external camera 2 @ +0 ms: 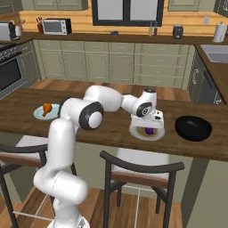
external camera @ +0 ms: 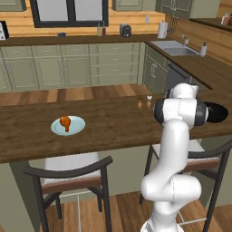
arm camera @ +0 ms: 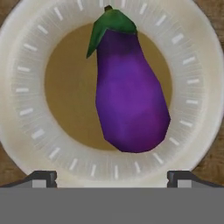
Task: Pick the chicken drumstick and eggplant from their plates and place them in the bowl. Then put the bowl in the fridge.
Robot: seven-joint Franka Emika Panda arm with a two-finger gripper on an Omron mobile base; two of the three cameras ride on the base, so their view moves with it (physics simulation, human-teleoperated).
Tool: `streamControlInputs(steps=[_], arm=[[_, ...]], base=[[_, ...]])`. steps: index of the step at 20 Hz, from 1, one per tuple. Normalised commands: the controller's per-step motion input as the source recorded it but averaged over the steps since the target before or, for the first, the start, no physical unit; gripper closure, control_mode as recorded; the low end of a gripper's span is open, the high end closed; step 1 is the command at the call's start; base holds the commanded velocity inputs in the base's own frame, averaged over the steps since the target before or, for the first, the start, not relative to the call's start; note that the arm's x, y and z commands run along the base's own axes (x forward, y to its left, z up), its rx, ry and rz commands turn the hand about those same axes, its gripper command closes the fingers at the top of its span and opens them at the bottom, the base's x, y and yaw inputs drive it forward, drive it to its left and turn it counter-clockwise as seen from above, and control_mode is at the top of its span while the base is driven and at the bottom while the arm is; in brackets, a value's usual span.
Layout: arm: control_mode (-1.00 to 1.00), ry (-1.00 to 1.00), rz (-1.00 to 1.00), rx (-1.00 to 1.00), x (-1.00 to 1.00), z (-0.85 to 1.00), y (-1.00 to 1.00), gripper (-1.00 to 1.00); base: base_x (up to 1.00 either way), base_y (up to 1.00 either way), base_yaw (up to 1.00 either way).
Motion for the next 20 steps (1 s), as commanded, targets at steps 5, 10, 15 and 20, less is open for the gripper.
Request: streamControlInputs(steps=[5,10,15,20], arm=[[-1.0,0.0,0.0,0.0,0.22,0.0,-0.02,-1.0],[-1.0,0.0,0.0,0.0,0.28,-0.14,-0.02,-1.0],[-1.0,0.0,0.0,0.0,0.29,-0.16,-0.2,-1.0],[-1.0,0.0,0.0,0.0,0.06,-0.26,-0.07,-1.0]], base=[[0.0,0.0,0.0],[0.0,0.0,0.0],[0.0,0.0,0.0],[0.0,0.0,0.0]])
